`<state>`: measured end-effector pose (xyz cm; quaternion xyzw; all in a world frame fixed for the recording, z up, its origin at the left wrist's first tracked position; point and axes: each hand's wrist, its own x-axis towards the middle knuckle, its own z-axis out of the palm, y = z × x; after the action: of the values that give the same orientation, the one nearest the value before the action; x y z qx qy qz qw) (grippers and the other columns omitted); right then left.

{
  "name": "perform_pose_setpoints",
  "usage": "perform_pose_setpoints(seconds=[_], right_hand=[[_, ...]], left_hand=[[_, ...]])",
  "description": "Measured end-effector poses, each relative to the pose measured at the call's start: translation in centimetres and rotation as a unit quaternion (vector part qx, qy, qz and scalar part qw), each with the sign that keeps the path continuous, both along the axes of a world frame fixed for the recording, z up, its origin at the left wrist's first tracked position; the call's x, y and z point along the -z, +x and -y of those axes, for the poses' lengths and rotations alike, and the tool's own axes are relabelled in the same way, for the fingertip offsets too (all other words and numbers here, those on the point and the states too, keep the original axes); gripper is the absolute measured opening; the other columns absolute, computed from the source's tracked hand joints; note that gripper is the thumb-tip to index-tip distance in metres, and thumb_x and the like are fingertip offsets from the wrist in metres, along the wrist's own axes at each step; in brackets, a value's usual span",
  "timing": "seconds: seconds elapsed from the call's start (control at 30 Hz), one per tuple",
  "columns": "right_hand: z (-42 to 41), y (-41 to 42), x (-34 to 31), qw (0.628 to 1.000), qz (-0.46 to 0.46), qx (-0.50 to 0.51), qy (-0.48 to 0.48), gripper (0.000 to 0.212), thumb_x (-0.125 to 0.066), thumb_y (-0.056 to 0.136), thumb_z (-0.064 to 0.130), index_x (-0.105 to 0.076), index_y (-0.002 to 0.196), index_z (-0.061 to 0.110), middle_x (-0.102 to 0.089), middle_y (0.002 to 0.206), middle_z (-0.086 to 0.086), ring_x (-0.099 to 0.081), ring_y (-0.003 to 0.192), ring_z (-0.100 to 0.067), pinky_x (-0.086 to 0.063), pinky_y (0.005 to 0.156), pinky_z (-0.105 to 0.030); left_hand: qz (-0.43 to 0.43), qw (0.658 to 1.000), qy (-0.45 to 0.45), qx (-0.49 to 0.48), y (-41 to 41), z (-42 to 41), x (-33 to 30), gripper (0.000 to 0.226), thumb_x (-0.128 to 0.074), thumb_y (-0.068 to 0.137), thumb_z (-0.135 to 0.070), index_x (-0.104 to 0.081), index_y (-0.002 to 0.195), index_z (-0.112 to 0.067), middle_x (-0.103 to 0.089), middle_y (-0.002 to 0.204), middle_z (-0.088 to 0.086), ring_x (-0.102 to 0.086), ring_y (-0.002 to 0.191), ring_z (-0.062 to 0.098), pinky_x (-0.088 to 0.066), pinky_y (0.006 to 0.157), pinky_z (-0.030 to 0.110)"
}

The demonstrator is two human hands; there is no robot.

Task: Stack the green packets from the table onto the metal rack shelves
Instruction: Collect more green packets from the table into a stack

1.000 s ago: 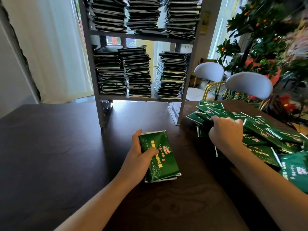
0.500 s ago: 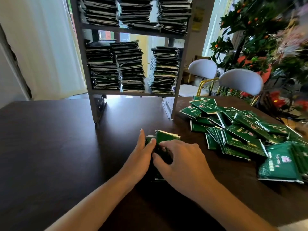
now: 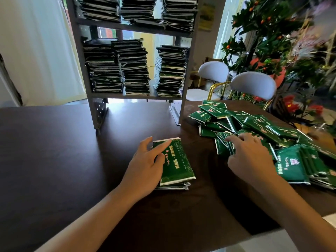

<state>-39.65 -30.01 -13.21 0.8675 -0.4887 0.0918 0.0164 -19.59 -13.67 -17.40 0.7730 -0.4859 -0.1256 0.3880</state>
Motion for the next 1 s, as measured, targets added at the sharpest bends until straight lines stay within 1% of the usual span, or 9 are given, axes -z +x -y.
perform_pose_setpoints(seconds=[0.17, 0.33, 0.43, 0.6, 0.7, 0.77, 0.83, 0.93, 1.0], right_hand=[[1.4, -1.2, 1.8, 0.998, 0.016, 0.039, -0.042, 0.054, -0.053, 0.086, 0.005, -0.055, 0.137, 0.021, -0.063, 0.117, -0.003, -0.059, 0.108, -0.028, -0.052, 0.075, -0.037], [1.9, -1.3, 1.7, 0.998, -0.007, 0.019, -0.055, 0.061, -0.052, 0.086, 0.011, -0.047, 0.146, 0.020, -0.059, 0.136, -0.004, -0.052, 0.124, -0.031, -0.044, 0.095, -0.044], [2.0, -0.9, 1.6, 0.997, 0.021, 0.014, -0.079, 0.053, -0.050, 0.090, 0.006, -0.055, 0.141, 0.018, -0.070, 0.119, -0.008, -0.061, 0.109, -0.033, -0.045, 0.089, -0.041], [0.5, -0.1, 1.2, 0.972, 0.202, -0.044, -0.110, 0.030, -0.059, 0.093, 0.005, -0.074, 0.116, 0.014, -0.078, 0.095, -0.008, -0.070, 0.083, -0.033, -0.049, 0.081, -0.039], [-1.7, 0.9, 0.2, 0.936, 0.323, -0.129, -0.054, 0.025, -0.063, 0.092, 0.004, -0.076, 0.103, 0.021, -0.072, 0.087, 0.008, -0.063, 0.069, 0.001, -0.045, 0.063, -0.023], [-3.1, 1.6, -0.3, 0.902, 0.388, -0.188, 0.008, 0.036, -0.066, 0.088, -0.002, -0.071, 0.093, 0.033, -0.066, 0.096, 0.019, -0.058, 0.084, 0.013, -0.051, 0.078, -0.022], [-4.1, 2.3, -0.1, 0.865, 0.440, -0.218, 0.100, 0.047, -0.065, 0.086, -0.008, -0.065, 0.087, 0.039, -0.063, 0.110, 0.023, -0.056, 0.107, 0.011, -0.053, 0.095, -0.033], [-5.0, 3.0, 1.3, 0.816, 0.482, -0.260, 0.182, 0.036, -0.064, 0.086, -0.013, -0.072, 0.090, 0.023, -0.067, 0.113, 0.011, -0.061, 0.114, -0.005, -0.053, 0.099, -0.043], [-5.5, 3.1, 2.5, 0.801, 0.481, -0.292, 0.202, 0.034, -0.065, 0.084, -0.015, -0.072, 0.092, 0.018, -0.067, 0.113, 0.011, -0.062, 0.116, -0.012, -0.053, 0.100, -0.042]], left_hand=[[0.019, 0.999, 0.004, 0.031, -0.7, 0.0, 0.0, 0.038, -0.044, 0.104, -0.042, -0.046, 0.140, -0.054, -0.022, 0.161, -0.013, -0.028, 0.147, 0.014, -0.036, 0.113, 0.032], [0.009, 0.999, 0.013, 0.052, -0.4, -0.3, -0.3, 0.044, -0.050, 0.100, -0.046, -0.042, 0.144, -0.052, -0.020, 0.163, -0.015, -0.025, 0.148, 0.012, -0.032, 0.113, 0.031], [-0.005, 0.998, 0.027, 0.065, -0.3, -0.2, 0.0, 0.053, -0.048, 0.101, -0.045, -0.031, 0.151, -0.049, -0.014, 0.165, -0.017, -0.024, 0.149, 0.011, -0.031, 0.102, 0.015], [-0.020, 0.997, 0.019, 0.065, -0.1, -0.2, 0.4, 0.062, -0.049, 0.101, -0.044, -0.023, 0.157, -0.039, -0.011, 0.166, -0.016, -0.024, 0.149, 0.008, -0.024, 0.103, 0.013], [-0.036, 0.997, 0.032, 0.068, 0.1, 0.0, 0.5, 0.062, -0.049, 0.101, -0.044, -0.021, 0.157, -0.041, -0.006, 0.165, -0.020, -0.019, 0.145, 0.000, -0.023, 0.090, -0.005], [-0.039, 0.997, 0.017, 0.063, 0.4, 0.0, 0.5, 0.063, -0.053, 0.100, -0.045, -0.024, 0.155, -0.042, -0.009, 0.165, -0.020, -0.019, 0.139, -0.005, -0.026, 0.093, -0.004], [-0.041, 0.998, -0.006, 0.041, 0.6, 0.0, 0.6, 0.063, -0.058, 0.097, -0.045, -0.030, 0.153, -0.043, -0.017, 0.163, -0.020, -0.021, 0.145, -0.001, -0.029, 0.110, 0.015], [-0.037, 0.999, -0.020, 0.023, 0.7, 0.0, 0.5, 0.058, -0.062, 0.096, -0.042, -0.039, 0.150, -0.043, -0.030, 0.159, -0.020, -0.026, 0.147, 0.002, -0.028, 0.119, 0.029], [-0.034, 0.998, -0.036, 0.050, 0.7, 0.0, 0.3, 0.048, -0.058, 0.097, -0.035, -0.046, 0.139, -0.053, -0.043, 0.147, -0.031, -0.036, 0.139, -0.008, -0.034, 0.115, 0.024]])
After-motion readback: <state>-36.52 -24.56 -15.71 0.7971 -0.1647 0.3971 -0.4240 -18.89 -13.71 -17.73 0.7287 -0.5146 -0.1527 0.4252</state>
